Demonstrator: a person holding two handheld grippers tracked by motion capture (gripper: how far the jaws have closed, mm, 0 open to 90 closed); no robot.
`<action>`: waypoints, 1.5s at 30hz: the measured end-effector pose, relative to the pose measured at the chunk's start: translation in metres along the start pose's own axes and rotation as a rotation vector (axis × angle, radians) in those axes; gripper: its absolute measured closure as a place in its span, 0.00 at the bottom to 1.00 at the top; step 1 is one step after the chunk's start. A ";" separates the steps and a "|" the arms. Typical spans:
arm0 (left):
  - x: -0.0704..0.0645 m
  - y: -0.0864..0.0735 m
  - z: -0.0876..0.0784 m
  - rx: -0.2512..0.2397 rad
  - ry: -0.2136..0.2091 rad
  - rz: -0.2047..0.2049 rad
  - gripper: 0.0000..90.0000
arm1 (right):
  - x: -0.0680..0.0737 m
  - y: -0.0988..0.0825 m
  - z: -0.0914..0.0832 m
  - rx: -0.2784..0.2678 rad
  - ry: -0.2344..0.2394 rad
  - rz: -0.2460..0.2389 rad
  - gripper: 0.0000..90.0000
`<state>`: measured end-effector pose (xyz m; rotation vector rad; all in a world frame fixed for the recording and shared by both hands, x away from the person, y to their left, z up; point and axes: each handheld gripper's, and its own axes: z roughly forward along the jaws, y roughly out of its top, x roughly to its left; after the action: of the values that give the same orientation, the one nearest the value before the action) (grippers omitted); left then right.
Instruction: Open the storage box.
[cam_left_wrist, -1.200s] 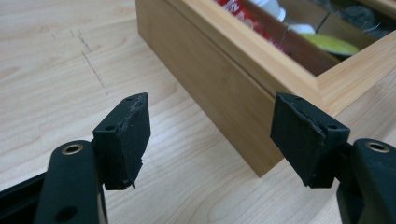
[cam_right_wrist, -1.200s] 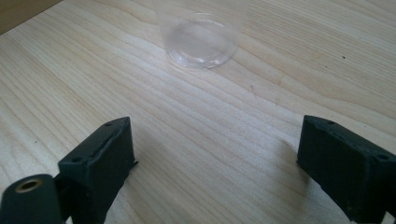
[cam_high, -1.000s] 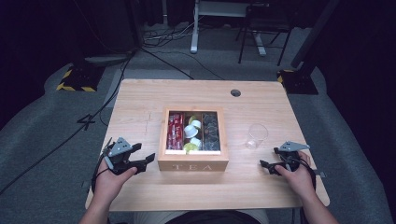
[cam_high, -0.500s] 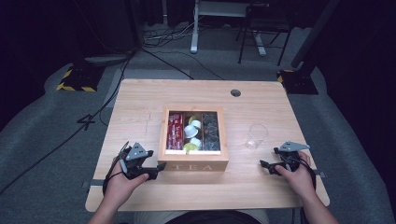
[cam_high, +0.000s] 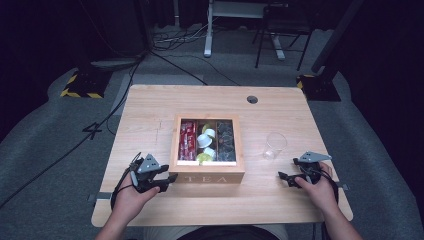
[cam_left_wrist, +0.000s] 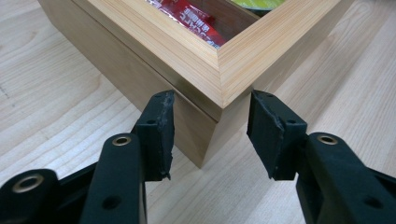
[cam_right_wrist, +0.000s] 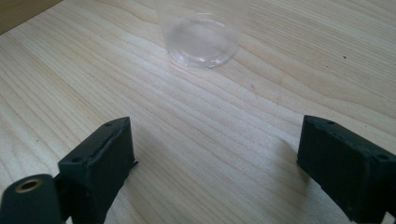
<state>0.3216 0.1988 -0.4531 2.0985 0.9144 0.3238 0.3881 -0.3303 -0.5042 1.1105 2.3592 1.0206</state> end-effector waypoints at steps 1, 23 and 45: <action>0.000 0.000 0.000 0.003 -0.002 0.000 0.58 | 0.000 0.000 0.000 0.000 0.000 0.000 0.12; -0.003 0.011 -0.012 0.043 0.001 0.018 0.76 | 0.028 0.026 -0.037 -0.065 0.080 -0.032 0.34; 0.003 0.021 -0.026 -0.059 -0.026 -0.007 0.78 | 0.095 0.096 -0.028 -0.172 0.291 -0.247 0.28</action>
<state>0.3207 0.2069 -0.4209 2.0409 0.8864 0.3155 0.3619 -0.2284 -0.4151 0.6247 2.4897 1.3357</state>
